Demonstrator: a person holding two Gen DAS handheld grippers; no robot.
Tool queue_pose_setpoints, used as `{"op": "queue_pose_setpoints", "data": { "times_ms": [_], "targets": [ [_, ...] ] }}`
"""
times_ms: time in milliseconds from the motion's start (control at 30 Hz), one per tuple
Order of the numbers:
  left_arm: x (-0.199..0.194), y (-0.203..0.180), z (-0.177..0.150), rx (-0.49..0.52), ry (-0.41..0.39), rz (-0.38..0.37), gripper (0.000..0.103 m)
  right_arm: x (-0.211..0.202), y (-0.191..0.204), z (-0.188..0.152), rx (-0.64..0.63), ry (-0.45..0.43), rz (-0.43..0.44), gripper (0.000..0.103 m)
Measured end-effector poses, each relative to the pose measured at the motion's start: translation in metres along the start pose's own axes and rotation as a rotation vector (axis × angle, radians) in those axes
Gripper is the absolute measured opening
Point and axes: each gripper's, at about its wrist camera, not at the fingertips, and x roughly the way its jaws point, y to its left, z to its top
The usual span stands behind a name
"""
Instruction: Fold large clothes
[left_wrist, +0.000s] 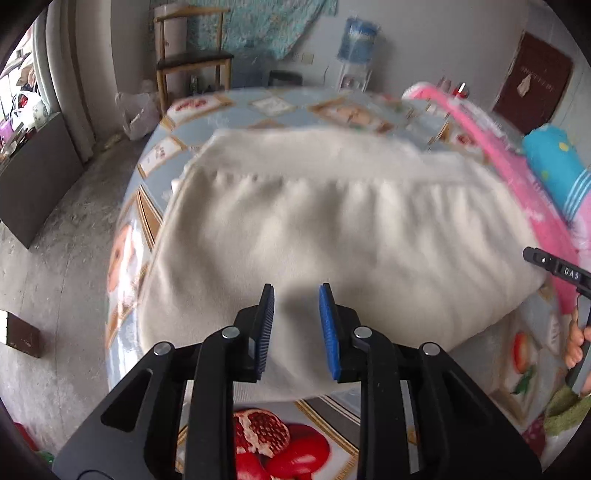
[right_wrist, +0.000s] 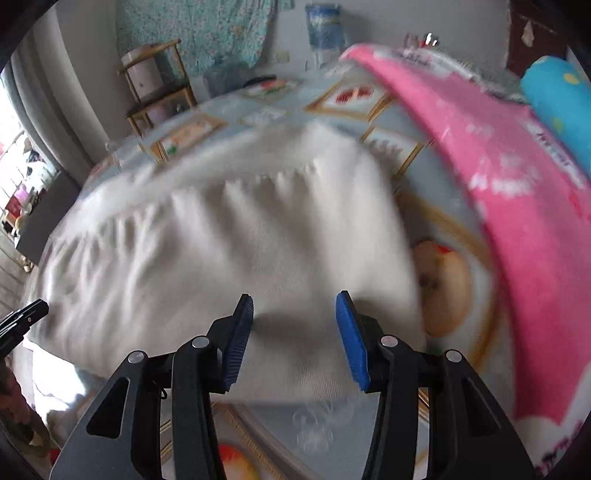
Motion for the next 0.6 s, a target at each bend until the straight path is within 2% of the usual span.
{"op": "queue_pose_setpoints", "data": {
  "times_ms": [33,67,100,167,267,333,400,467,533,600],
  "targets": [
    [-0.010,0.000,-0.003,0.003,-0.028,0.004,0.038,-0.013,0.002,-0.004,-0.018,-0.034,-0.004,0.050],
    [-0.014,0.000,-0.005,0.005,-0.041,0.013,0.045,-0.017,0.001,-0.006,-0.022,-0.046,-0.011,0.057],
    [-0.013,0.002,-0.011,-0.001,-0.039,0.035,0.056,-0.014,-0.001,-0.013,-0.024,-0.045,-0.017,0.063],
    [0.006,0.007,-0.020,-0.018,0.033,0.066,0.058,0.016,-0.006,-0.025,-0.015,0.055,-0.013,0.066],
    [0.003,-0.001,-0.017,0.001,0.015,0.092,0.059,0.016,-0.005,-0.028,0.009,0.070,-0.029,0.069],
    [-0.011,-0.005,-0.016,-0.003,-0.024,0.076,0.061,-0.006,0.005,-0.023,0.004,0.016,-0.006,0.069],
    [-0.020,-0.011,-0.015,0.018,-0.066,0.084,0.068,-0.022,0.024,-0.018,-0.036,-0.044,0.019,0.069],
    [-0.017,-0.020,-0.016,0.041,-0.062,0.094,0.069,-0.024,0.044,-0.016,-0.071,-0.075,0.076,0.070],
    [0.003,-0.029,-0.021,0.053,0.005,0.108,0.069,-0.010,0.064,-0.022,-0.122,-0.050,0.086,0.070],
    [0.016,-0.034,-0.028,0.062,0.020,0.151,0.070,0.022,0.084,-0.030,-0.197,0.048,0.045,0.070]
  ]
}}
